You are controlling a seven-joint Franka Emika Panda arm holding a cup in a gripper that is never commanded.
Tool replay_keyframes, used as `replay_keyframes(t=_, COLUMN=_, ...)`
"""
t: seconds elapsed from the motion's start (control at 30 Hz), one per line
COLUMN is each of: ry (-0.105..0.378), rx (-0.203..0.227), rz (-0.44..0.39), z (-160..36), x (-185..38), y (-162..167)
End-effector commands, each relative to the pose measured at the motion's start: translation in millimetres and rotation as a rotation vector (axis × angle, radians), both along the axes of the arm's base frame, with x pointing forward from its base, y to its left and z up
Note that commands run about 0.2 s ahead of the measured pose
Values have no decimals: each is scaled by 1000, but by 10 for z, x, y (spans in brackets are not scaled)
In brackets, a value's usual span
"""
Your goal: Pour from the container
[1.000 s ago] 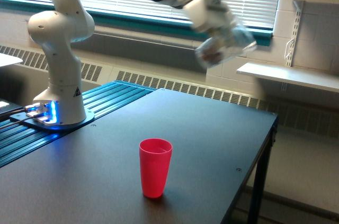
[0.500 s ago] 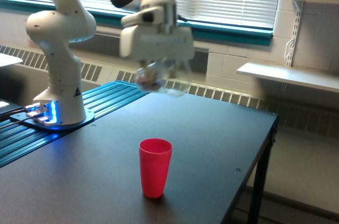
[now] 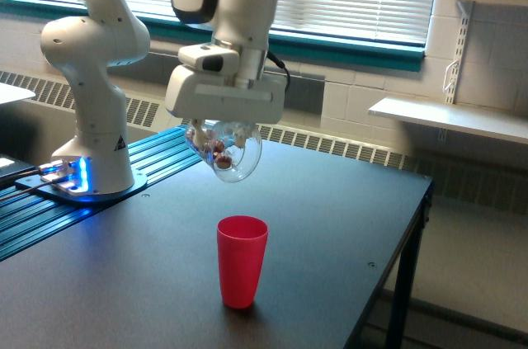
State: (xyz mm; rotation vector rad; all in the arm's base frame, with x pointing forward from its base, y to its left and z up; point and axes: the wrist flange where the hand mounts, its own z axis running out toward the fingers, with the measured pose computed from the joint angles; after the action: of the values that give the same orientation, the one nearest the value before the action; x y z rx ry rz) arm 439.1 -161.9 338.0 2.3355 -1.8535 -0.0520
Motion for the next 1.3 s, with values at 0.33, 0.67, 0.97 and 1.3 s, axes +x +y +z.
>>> replay_keyframes(t=0.33, ry=56, rx=25, rz=-230, z=-209, x=126, y=13)
replay_keyframes(t=0.67, ry=56, rx=28, rz=-374, z=-137, x=178, y=-191)
replay_keyframes(t=0.97, ry=50, rx=29, rz=-471, z=-91, x=289, y=-295)
replay_keyframes(t=1.3, ry=69, rx=47, rz=-503, z=-132, x=333, y=-274)
